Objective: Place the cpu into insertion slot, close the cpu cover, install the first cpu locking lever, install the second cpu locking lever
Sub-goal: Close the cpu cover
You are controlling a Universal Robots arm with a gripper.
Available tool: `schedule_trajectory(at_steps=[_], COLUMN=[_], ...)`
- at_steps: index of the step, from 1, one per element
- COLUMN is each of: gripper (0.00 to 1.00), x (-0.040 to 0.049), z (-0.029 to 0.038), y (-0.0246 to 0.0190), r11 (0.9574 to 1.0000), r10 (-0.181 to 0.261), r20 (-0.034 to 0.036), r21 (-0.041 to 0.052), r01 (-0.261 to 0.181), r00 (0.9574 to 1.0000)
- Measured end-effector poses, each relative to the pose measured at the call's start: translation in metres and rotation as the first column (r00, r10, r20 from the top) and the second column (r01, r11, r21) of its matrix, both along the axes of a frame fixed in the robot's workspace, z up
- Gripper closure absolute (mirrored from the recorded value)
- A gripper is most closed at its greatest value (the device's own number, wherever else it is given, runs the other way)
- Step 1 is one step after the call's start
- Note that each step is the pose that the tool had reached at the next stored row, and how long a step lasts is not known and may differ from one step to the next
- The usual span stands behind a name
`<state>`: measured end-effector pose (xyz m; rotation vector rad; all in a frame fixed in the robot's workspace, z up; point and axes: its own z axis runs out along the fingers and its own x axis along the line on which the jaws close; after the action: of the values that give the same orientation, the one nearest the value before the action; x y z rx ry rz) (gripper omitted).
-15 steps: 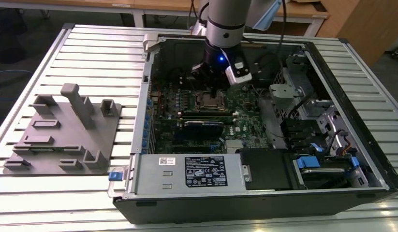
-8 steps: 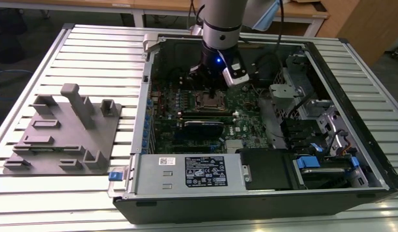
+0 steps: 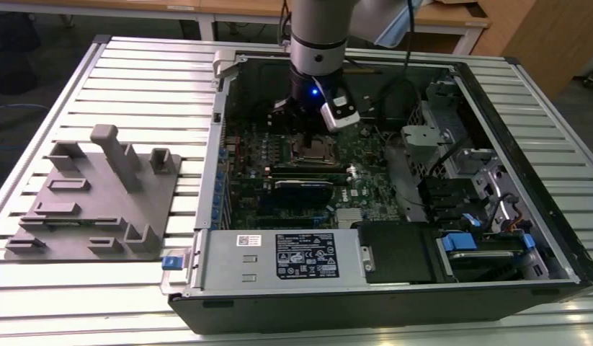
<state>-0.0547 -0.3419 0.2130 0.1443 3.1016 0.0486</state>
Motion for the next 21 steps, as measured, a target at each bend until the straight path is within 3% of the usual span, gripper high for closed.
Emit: schedule_trajectory(at_steps=[4,8,15,21], gripper=[0.89,0.89,0.89,0.89], x=[-0.0083,-0.0106,-0.0216,-0.0244], z=[-0.0010,-0.0030,-0.0084,-0.0134], y=[-0.0005,-0.0029,-0.0028,-0.0029], r11=[1.0000,1.0000,0.9999,0.9998], r10=[0.001,0.010,0.015,0.018], r20=[0.0037,0.0070,0.0131,0.0134], r21=[-0.0001,0.0002,0.0000,-0.0003], r01=[-0.001,-0.010,-0.015,-0.018], r00=[1.0000,0.9999,0.9998,0.9997])
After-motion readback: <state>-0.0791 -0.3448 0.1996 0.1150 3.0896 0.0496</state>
